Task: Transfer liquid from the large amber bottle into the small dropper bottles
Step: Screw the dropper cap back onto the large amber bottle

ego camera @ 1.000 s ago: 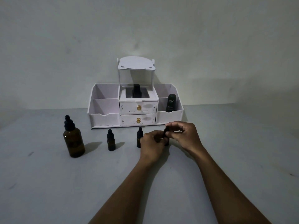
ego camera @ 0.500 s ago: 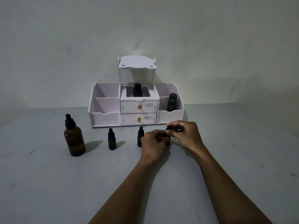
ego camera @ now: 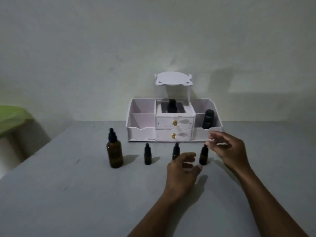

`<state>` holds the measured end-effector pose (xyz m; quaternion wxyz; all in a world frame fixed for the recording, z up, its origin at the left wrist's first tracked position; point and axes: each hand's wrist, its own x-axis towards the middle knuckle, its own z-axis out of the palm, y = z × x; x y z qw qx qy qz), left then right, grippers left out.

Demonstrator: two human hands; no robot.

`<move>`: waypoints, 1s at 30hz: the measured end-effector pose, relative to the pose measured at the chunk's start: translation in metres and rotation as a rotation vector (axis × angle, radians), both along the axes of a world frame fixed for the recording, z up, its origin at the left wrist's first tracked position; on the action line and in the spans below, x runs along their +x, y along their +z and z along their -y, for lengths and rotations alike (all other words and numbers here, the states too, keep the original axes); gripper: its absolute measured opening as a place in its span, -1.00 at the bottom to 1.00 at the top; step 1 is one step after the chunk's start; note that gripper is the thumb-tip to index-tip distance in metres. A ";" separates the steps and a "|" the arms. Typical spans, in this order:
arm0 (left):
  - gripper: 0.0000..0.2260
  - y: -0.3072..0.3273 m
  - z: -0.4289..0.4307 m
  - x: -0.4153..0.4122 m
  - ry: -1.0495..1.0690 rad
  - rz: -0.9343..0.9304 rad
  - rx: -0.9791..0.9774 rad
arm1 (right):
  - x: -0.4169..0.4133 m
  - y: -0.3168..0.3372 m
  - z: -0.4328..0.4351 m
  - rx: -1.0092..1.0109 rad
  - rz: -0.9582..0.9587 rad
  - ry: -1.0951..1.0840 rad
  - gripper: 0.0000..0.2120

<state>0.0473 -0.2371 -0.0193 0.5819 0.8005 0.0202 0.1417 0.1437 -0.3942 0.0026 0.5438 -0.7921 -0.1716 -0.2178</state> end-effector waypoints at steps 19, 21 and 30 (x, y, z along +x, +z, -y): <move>-0.49 0.007 -0.247 -0.049 0.274 0.085 -0.179 | -0.049 0.060 -0.217 -0.044 0.067 0.477 -0.77; -0.50 0.003 -0.242 -0.044 0.219 0.098 -0.211 | -0.046 0.054 -0.239 -0.119 0.020 0.519 -0.68; -0.59 -0.006 -0.249 -0.038 0.206 0.109 -0.023 | -0.044 0.032 -0.269 -0.155 0.049 0.477 -0.73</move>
